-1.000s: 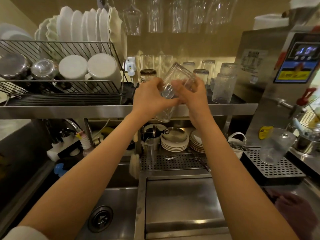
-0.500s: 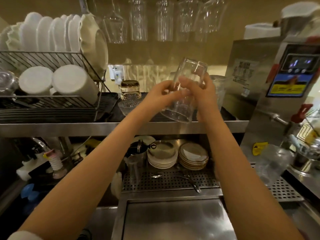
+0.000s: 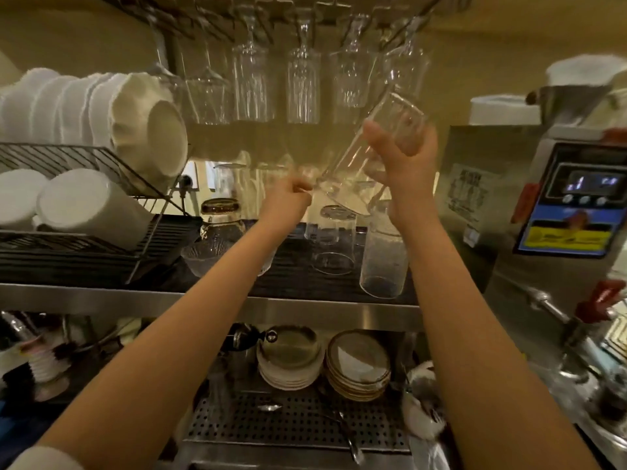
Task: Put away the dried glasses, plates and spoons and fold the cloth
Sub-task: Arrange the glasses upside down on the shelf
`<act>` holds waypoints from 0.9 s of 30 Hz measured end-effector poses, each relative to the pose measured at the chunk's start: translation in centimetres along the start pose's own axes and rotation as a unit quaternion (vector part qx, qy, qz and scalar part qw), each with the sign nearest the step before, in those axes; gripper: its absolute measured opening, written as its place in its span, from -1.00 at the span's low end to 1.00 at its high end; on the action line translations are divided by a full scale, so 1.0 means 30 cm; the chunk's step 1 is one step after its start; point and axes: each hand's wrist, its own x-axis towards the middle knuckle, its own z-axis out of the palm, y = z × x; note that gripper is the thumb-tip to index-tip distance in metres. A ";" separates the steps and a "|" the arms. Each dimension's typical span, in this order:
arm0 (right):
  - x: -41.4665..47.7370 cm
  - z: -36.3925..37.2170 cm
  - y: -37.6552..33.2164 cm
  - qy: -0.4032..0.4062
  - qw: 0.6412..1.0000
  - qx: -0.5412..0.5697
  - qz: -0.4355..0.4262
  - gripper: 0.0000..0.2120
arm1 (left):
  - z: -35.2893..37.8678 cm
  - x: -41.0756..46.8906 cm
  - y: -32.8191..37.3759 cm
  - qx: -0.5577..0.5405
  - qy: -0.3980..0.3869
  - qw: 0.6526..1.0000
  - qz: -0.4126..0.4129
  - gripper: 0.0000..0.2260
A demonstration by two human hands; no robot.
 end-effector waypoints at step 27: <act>0.158 -0.024 0.145 0.002 0.992 -0.120 -0.030 -0.18 | 0.094 0.067 -0.047 0.234 -0.082 0.968 0.033 -0.57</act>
